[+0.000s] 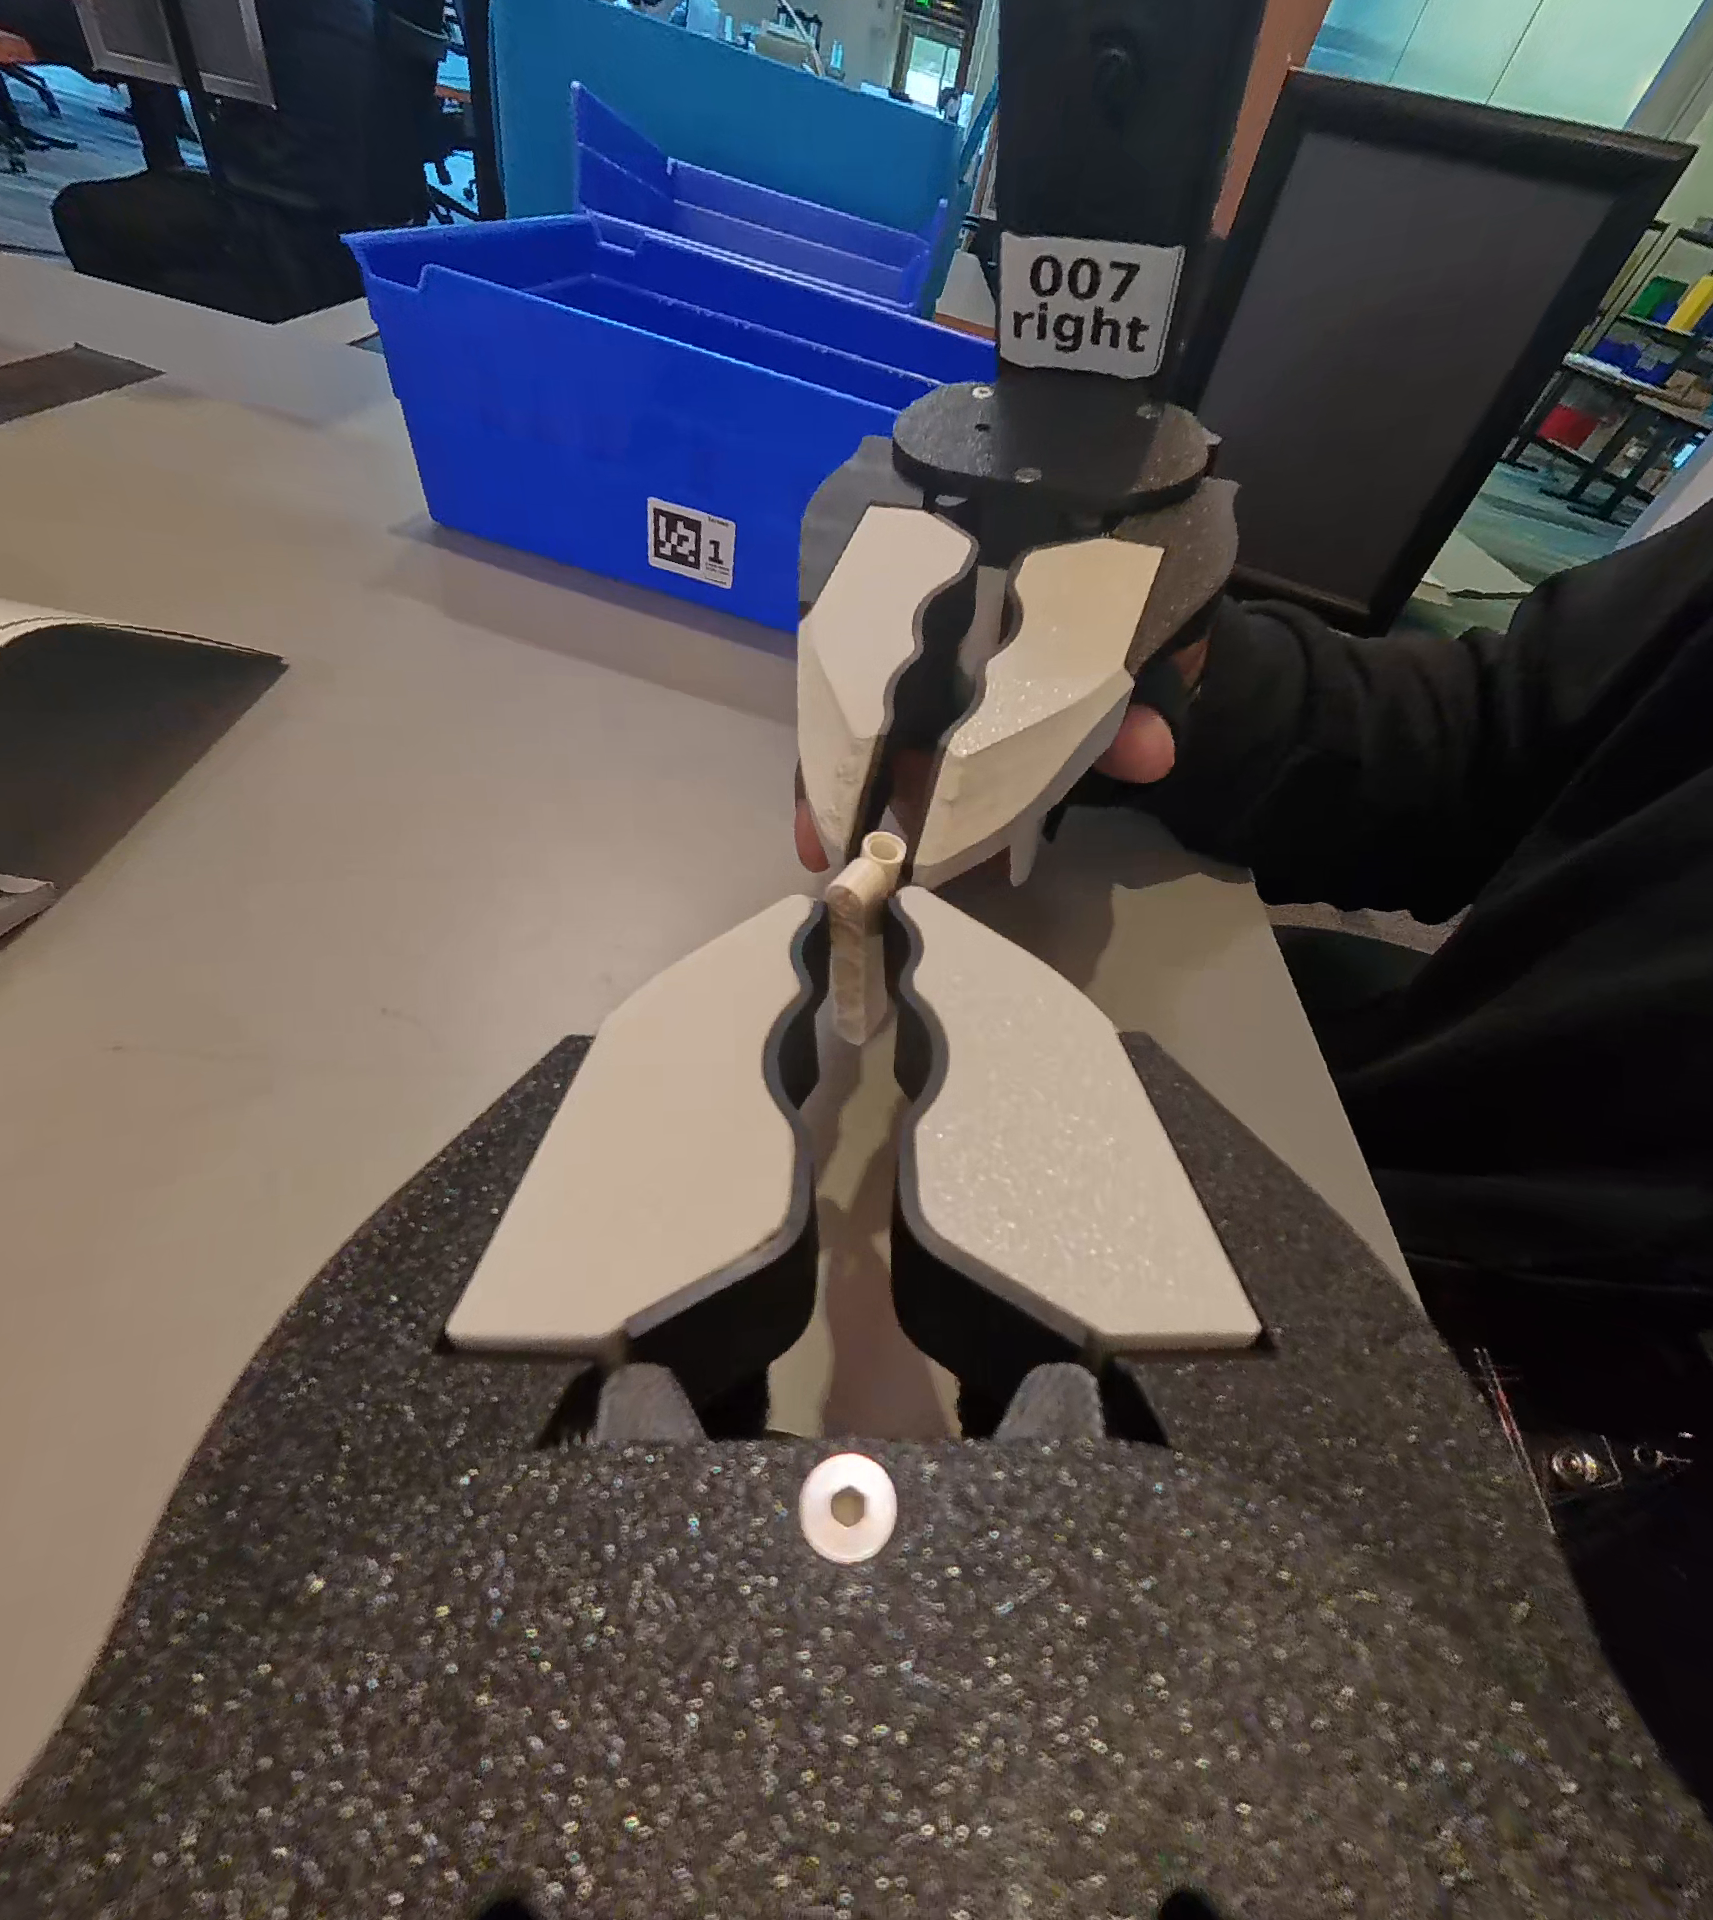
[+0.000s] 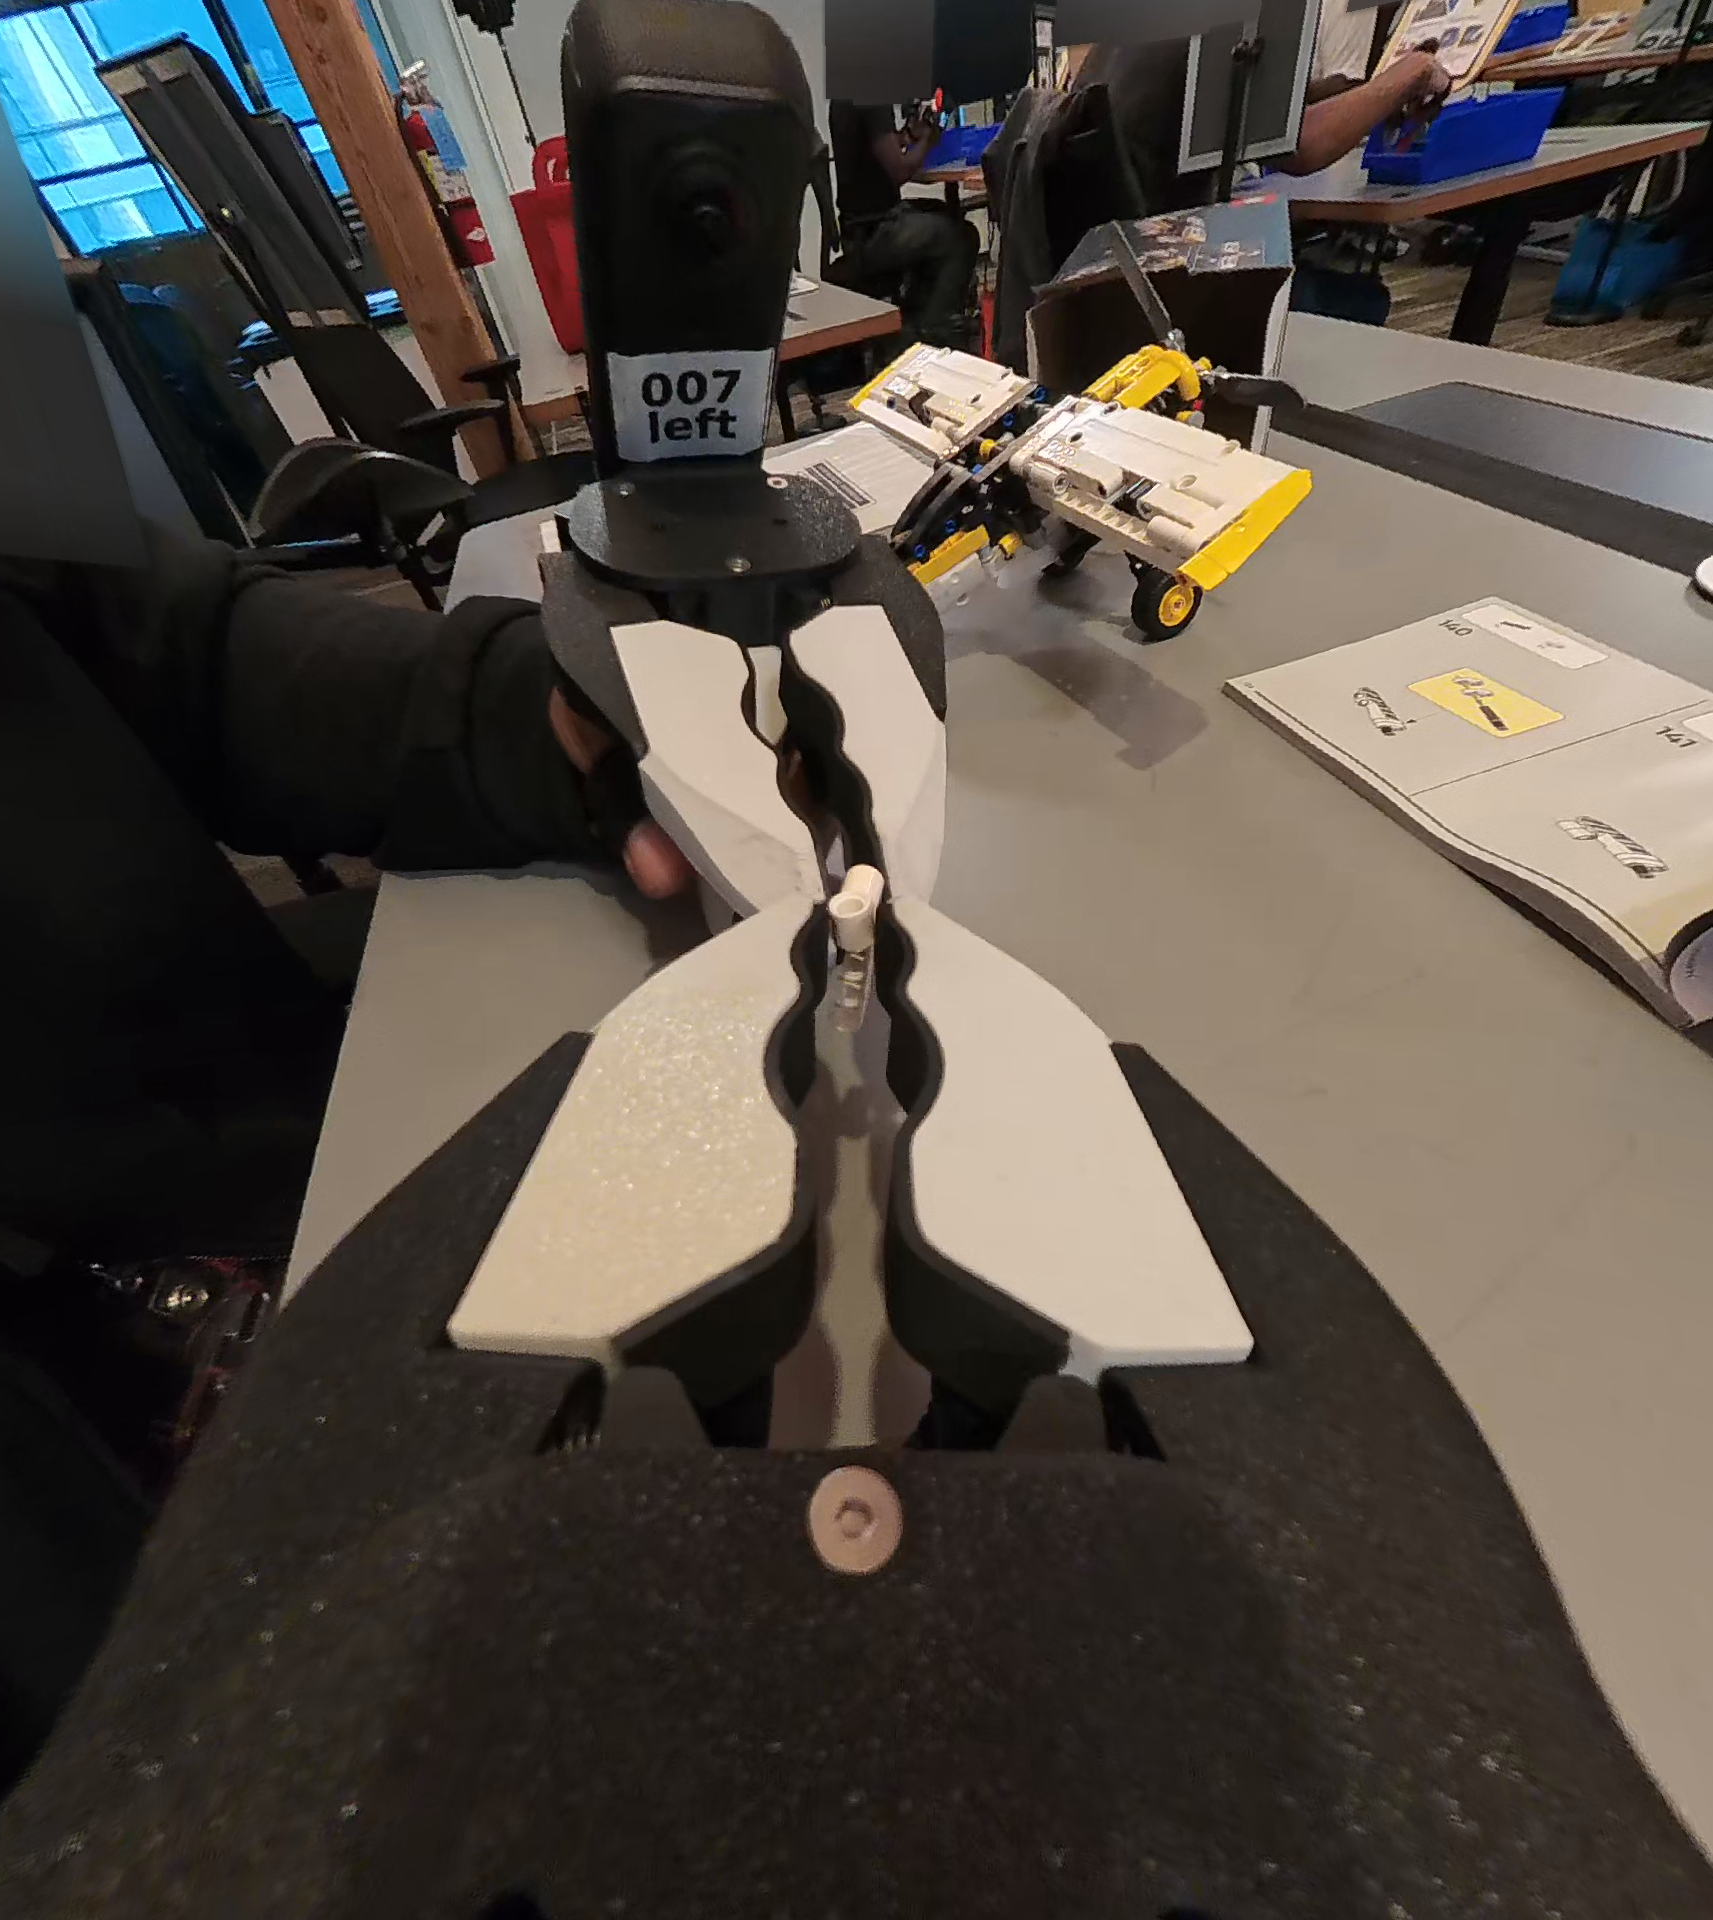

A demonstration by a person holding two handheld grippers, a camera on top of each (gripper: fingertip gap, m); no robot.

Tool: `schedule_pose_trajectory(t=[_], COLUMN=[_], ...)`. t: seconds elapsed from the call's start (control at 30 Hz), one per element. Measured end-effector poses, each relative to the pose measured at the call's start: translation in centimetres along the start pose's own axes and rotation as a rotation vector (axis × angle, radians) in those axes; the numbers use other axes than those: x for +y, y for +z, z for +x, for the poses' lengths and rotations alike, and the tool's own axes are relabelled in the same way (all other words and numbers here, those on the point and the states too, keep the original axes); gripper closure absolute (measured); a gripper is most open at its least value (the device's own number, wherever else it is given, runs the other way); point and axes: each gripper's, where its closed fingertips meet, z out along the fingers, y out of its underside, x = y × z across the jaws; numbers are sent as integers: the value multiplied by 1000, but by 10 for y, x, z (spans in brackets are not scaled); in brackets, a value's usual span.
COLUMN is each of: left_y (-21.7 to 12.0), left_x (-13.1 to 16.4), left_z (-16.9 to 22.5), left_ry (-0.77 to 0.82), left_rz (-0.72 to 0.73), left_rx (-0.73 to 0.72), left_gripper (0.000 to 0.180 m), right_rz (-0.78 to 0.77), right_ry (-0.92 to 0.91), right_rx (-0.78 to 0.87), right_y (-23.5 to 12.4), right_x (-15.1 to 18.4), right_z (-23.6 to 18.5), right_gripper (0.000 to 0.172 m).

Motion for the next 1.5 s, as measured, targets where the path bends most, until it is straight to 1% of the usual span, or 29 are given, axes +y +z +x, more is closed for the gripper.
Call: schedule_pose_trajectory(t=[0.2, 0.33, 0.47, 0.53, 0.63, 0.7, 0.9, 1.0, 1.07, 1.17, 1.2, 1.27, 1.37, 1.43, 1.5], left_y=[3, 3, 4, 5, 5, 5, 5, 6, 5, 3, 4, 6, 12, 16, 17], left_x=[2, 0, 3, 3, 5, 7, 6, -1, 2, 4, 3, 0, 0, 1, 2], left_z=[-1, 0, -2, -1, 0, -1, 1, 1, -7, -10, -9, -4, 3, 6, 8], left_ry=[84, 147, 166, 139, 104, 90, 88, 40, 3, -70, -101, -165, -242, -256, -244], left_rz=[-10, 12, 0, -3, -18, -29, -26, 7, -16, -13, 0, 27, 52, 49, 42], left_rx=[-53, -80, -95, -79, -56, -52, -42, -43, -81, -67, -56, -8, 45, 50, 48], left_gripper=[171, 171, 171, 171, 171, 171, 171, 171, 171, 170, 170, 170, 170, 170, 170], right_rz=[-6, 40, 48, 51, 27, 5, 3, 38, 66, 53, 34, -5, -115, -210, -266], right_ry=[95, 222, 314, 280, 129, 73, 60, 50, 31, 85, 103, 120, 122, 108, 98], right_rx=[-20, -57, -89, -83, -23, 11, 11, 24, 97, 306, 378, 466, 564, 672, 738], right_y=[-1, -3, -3, -3, -3, -2, -3, -8, -24, -67, -81, -101, -116, -132, -147], right_x=[4, 2, 5, 5, 6, 8, 8, 1, -8, -3, 4, 21, 53, 73, 86], right_z=[0, 0, 1, 1, -1, 0, -1, -1, 6, 29, 34, 31, 19, 20, 21], right_gripper=[164, 165, 165, 165, 165, 165, 165, 165, 150, 150, 150, 151, 151, 151, 151])
